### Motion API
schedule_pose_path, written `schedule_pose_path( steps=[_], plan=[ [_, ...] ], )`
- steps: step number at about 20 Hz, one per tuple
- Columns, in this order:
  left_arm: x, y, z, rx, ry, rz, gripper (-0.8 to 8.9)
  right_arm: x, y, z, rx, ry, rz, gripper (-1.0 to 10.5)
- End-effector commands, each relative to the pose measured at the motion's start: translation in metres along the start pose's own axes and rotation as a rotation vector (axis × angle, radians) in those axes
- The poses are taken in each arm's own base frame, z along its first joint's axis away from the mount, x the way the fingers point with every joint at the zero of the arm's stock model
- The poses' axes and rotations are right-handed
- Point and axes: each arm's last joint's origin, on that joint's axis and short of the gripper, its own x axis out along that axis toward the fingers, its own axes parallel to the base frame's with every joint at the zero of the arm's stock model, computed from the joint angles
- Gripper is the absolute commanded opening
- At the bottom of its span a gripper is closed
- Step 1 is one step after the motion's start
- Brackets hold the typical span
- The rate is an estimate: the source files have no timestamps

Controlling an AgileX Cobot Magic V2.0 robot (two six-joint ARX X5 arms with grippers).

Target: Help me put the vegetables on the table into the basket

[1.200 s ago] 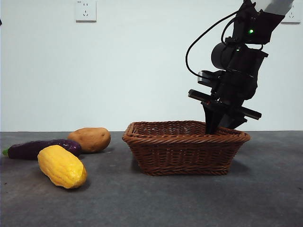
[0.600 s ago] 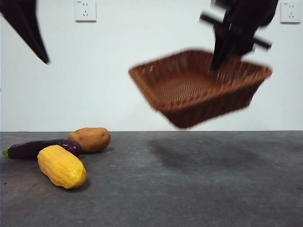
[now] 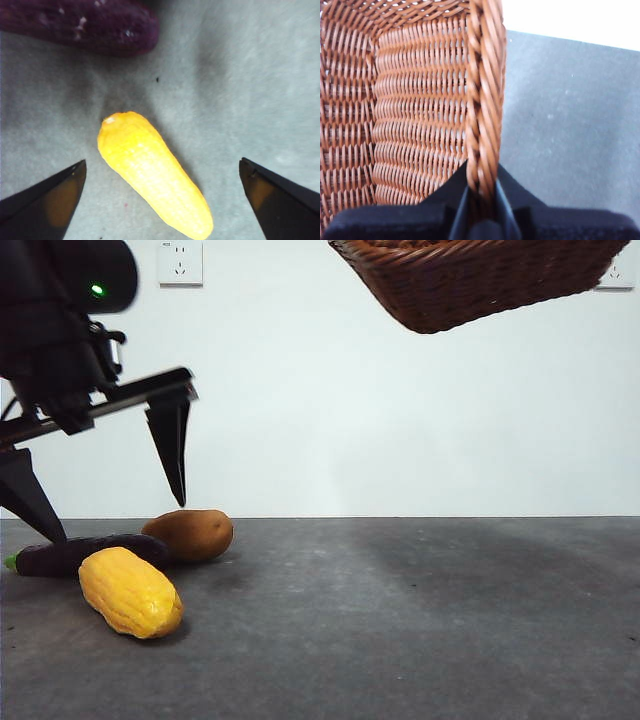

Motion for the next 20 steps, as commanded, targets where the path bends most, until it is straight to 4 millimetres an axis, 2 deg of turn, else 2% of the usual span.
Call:
schedule_pose_path(
  steps=[1,7,18,19,20],
  plan=[
    [0.011,-0.006,0.001,-0.024,0.057,0.051,6.60,-0.004,0.002,0.000,-0.026,-0.001,0.010,-0.2],
    [0.027,-0.008,-0.001,-0.077,0.091,0.143,6.60,-0.004,0.002,-0.002,-0.022,0.023,0.012,-0.2],
    [0.050,-0.007,-0.001,-0.105,0.131,0.182,6.54,-0.004,0.002,-0.004,-0.019,0.036,0.012,-0.2],
    [0.051,-0.007,-0.001,-0.104,0.133,0.183,6.42,-0.004,0.002,-0.004,-0.019,0.038,0.013,-0.2],
    [0.051,-0.007,-0.001,-0.102,0.130,0.182,5.48,-0.004,0.002,-0.004,-0.018,0.040,0.013,-0.2]
  ],
)
